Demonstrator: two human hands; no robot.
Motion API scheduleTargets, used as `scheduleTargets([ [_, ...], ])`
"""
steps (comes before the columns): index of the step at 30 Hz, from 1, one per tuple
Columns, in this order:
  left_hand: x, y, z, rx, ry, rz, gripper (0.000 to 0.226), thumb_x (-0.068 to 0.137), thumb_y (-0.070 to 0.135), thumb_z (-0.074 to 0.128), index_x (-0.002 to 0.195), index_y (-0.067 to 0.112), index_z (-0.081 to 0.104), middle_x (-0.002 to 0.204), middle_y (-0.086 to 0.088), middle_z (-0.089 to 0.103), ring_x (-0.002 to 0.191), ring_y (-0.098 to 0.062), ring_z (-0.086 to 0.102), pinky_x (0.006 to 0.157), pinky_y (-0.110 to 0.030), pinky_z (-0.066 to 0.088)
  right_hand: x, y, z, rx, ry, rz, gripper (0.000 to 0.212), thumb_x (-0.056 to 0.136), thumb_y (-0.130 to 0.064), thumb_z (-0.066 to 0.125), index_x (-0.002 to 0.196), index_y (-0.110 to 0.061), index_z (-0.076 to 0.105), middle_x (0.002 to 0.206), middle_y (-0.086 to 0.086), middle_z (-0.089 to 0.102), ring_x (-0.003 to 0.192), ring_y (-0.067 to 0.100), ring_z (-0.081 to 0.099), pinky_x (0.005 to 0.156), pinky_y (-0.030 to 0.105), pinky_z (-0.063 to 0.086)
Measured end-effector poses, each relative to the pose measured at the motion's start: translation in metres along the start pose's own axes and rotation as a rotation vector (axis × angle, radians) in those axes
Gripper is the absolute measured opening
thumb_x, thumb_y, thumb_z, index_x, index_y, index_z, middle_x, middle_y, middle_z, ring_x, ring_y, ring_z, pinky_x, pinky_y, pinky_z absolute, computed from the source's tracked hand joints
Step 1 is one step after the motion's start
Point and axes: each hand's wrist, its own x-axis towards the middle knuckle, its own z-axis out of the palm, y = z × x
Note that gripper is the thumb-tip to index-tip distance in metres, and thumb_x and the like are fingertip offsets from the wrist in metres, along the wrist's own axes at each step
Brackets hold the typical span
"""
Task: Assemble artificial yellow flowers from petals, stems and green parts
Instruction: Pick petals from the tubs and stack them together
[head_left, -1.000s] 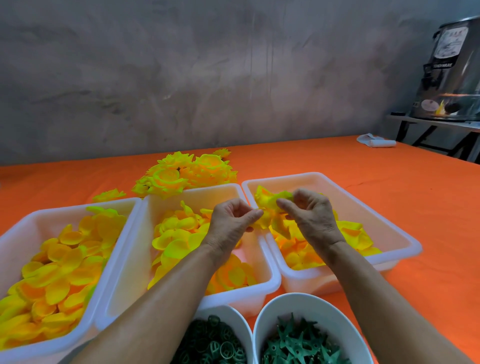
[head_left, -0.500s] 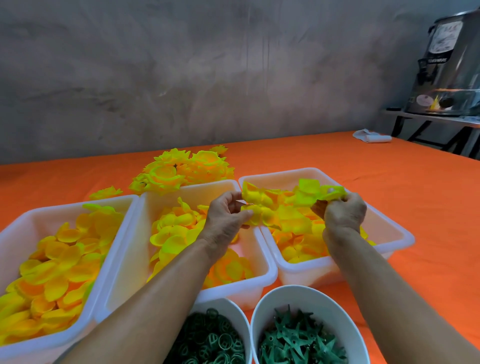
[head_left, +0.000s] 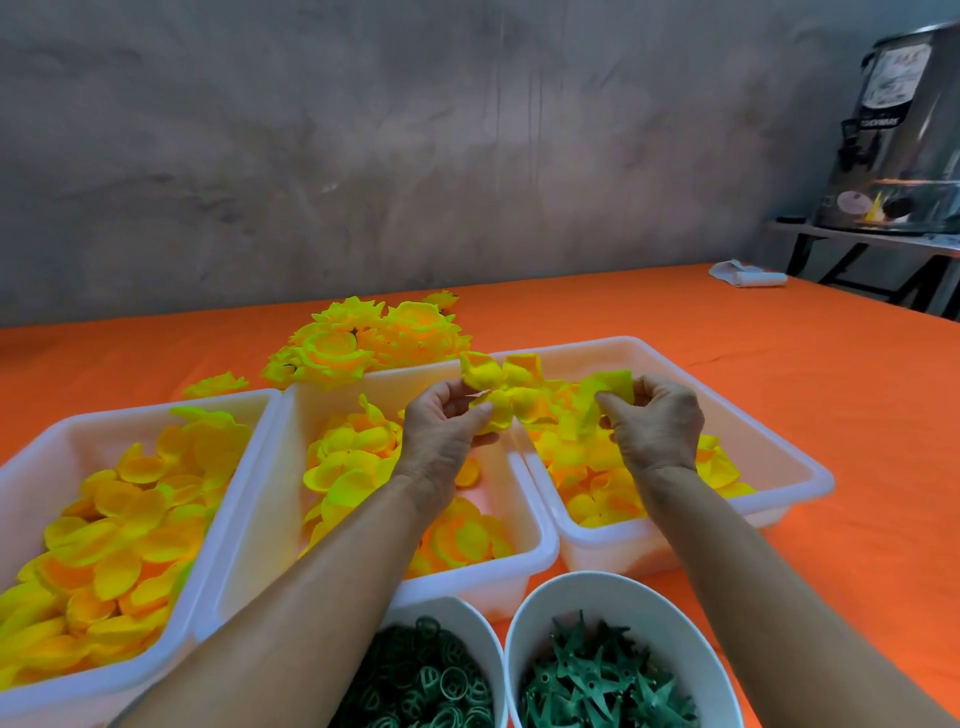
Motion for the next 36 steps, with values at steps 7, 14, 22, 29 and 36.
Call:
scheduleTargets([
  [7, 0.000, -0.001, 0.001, -0.037, -0.021, -0.009, 0.020, 0.089, -0.008, 0.055, 0.100, 0.007, 0.060, 0.090, -0.007, 0.068, 0.074, -0.010, 0.067, 0.064, -0.028, 0.059, -0.006, -0.006, 0.002, -0.307, -0.026, -0.128, 0.054, 0.075, -0.004, 0.063, 0.128, -0.009, 0.055, 0.119, 0.018, 0.057, 0.114, 0.036, 0.049, 0.096, 0.036, 0.034],
  [14, -0.001, -0.002, 0.000, -0.025, 0.022, -0.003, 0.016, 0.087, -0.007, 0.059, 0.090, 0.008, 0.062, 0.083, -0.008, 0.068, 0.068, -0.009, 0.068, 0.059, -0.025, 0.058, -0.010, -0.004, 0.005, -0.427, 0.007, -0.199, 0.011, 0.078, -0.024, 0.073, 0.085, -0.016, 0.075, 0.108, 0.009, 0.062, 0.111, 0.033, 0.045, 0.090, 0.036, 0.036],
  [22, 0.000, -0.001, 0.000, 0.024, 0.082, -0.008, 0.012, 0.086, -0.004, 0.062, 0.091, 0.006, 0.062, 0.077, -0.005, 0.066, 0.060, -0.005, 0.065, 0.054, -0.020, 0.055, -0.014, -0.002, 0.012, -0.535, -0.220, -0.302, 0.014, 0.083, -0.020, 0.068, 0.094, -0.015, 0.074, 0.105, 0.010, 0.069, 0.103, 0.030, 0.061, 0.081, 0.032, 0.043],
  [29, 0.001, -0.002, 0.000, 0.018, 0.089, 0.001, 0.010, 0.082, -0.003, 0.066, 0.089, 0.004, 0.065, 0.073, -0.004, 0.067, 0.057, -0.005, 0.064, 0.051, -0.019, 0.053, -0.026, -0.017, 0.007, -0.209, -0.347, -0.743, 0.025, 0.066, -0.015, 0.084, 0.089, -0.012, 0.075, 0.087, 0.008, 0.066, 0.073, 0.027, 0.062, 0.062, 0.038, 0.052],
  [36, 0.000, 0.000, 0.001, -0.078, 0.039, -0.052, 0.011, 0.081, -0.005, 0.066, 0.078, 0.006, 0.063, 0.063, -0.002, 0.067, 0.056, -0.011, 0.064, 0.051, -0.022, 0.055, -0.026, -0.018, 0.010, -0.420, -0.289, -1.034, 0.023, 0.066, -0.005, 0.081, 0.087, -0.011, 0.076, 0.088, 0.016, 0.067, 0.075, 0.035, 0.061, 0.055, 0.044, 0.052],
])
